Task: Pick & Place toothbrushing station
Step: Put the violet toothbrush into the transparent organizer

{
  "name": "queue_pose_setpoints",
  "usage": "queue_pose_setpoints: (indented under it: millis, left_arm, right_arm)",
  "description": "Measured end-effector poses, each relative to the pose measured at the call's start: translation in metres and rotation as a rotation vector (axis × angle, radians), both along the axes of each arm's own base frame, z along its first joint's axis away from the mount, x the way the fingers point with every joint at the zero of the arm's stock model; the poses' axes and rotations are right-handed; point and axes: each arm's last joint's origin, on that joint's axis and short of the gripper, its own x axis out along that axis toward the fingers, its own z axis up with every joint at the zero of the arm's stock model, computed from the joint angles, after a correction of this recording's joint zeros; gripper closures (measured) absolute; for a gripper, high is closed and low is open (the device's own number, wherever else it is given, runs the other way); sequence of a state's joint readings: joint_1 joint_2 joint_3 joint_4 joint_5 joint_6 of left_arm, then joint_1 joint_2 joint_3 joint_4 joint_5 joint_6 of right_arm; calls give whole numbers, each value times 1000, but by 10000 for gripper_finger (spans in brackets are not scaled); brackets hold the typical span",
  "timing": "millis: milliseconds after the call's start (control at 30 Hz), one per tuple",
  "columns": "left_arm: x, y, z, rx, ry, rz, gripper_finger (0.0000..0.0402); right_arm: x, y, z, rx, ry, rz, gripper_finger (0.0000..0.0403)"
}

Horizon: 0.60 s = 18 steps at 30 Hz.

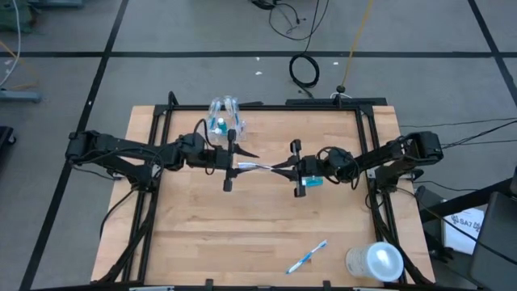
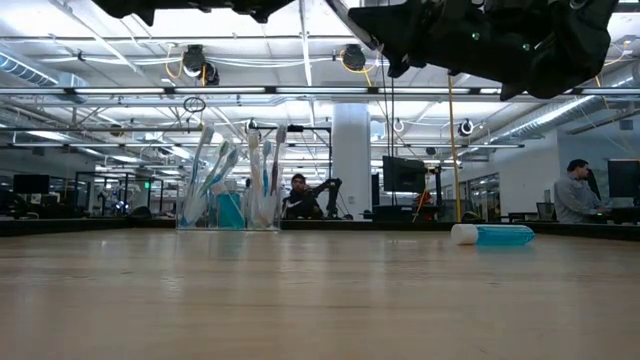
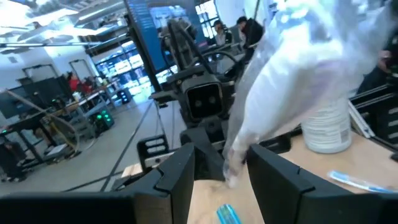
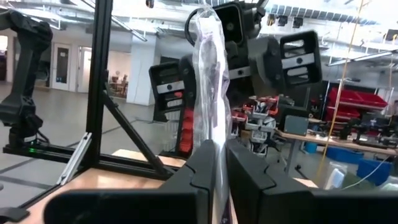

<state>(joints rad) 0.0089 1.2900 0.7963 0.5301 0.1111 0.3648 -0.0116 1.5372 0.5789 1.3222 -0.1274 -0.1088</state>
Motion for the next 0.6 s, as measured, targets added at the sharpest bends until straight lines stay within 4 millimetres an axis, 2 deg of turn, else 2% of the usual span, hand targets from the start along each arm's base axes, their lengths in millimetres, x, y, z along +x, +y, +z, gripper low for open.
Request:
queue_pose_setpoints:
  millis: [367,600]
  left_arm:
    - [0,-2,1,10,-8,-76,255]
    - [0,-1,0,9,-1,-57,338]
  right_arm:
    - [0,0,-2,10,20,-3,381]
    - [1,-2,-4,29,38,-61,380]
